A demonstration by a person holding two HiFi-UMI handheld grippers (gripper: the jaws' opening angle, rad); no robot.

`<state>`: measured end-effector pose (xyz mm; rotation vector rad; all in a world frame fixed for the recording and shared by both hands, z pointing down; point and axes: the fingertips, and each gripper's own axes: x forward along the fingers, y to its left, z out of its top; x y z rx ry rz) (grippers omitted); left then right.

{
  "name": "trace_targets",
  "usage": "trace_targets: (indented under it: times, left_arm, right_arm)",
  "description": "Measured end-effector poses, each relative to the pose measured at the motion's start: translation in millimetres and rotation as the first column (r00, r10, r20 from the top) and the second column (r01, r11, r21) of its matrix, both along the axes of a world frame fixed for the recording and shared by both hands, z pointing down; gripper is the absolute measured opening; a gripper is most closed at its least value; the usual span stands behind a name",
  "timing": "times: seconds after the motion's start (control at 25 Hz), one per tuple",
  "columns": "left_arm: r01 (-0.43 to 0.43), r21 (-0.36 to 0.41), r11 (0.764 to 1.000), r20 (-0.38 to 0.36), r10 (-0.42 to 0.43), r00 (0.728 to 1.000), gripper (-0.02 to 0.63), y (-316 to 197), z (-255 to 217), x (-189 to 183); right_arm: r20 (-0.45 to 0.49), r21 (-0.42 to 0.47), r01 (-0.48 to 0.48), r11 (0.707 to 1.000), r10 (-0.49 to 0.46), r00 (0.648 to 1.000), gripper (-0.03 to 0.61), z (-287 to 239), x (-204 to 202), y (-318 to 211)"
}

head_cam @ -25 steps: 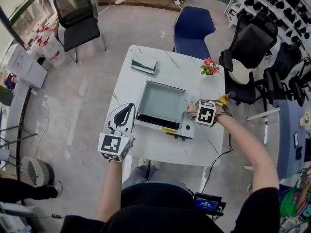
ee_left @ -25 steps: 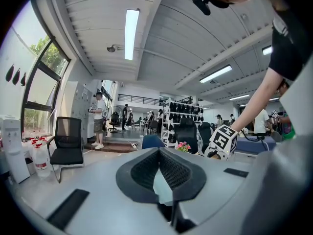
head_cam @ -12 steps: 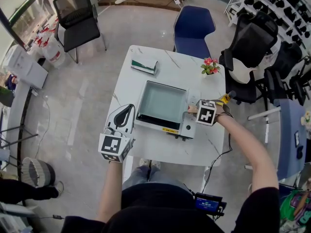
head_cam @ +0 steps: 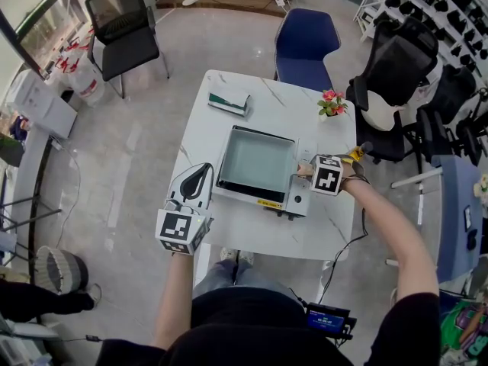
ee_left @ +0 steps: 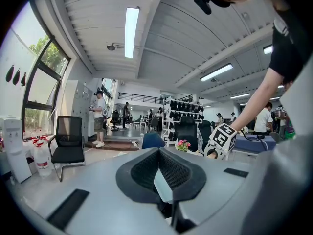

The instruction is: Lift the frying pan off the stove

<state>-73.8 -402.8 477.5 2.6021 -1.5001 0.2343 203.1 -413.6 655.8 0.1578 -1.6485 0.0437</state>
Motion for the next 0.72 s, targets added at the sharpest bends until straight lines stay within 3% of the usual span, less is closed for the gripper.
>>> trace_targets:
  times: [0.4,0.56,0.72]
  left_arm:
    - [0.0,0.004,1.0,-0.007,0.0,1.0,0.017,2,-2,0]
    - [-0.008,0.016,1.0,-0.011,0.009,1.0,0.017,4,-7,3]
    - [-0.011,0.029,1.0,-0.013,0.011,1.0,0.017,3,-14,3]
  right_arm:
    - [0.052,0.026,-0.028,0.999,0.027,0.998,0.029,-11,3,8]
    - [0.149,0.062,-0.11,0.992,0.1,0.984,0.029,-34,-5,10]
    - [0.269,0.131,-0.233,0.964,0.192,0.944,0.029,-60,-12,2]
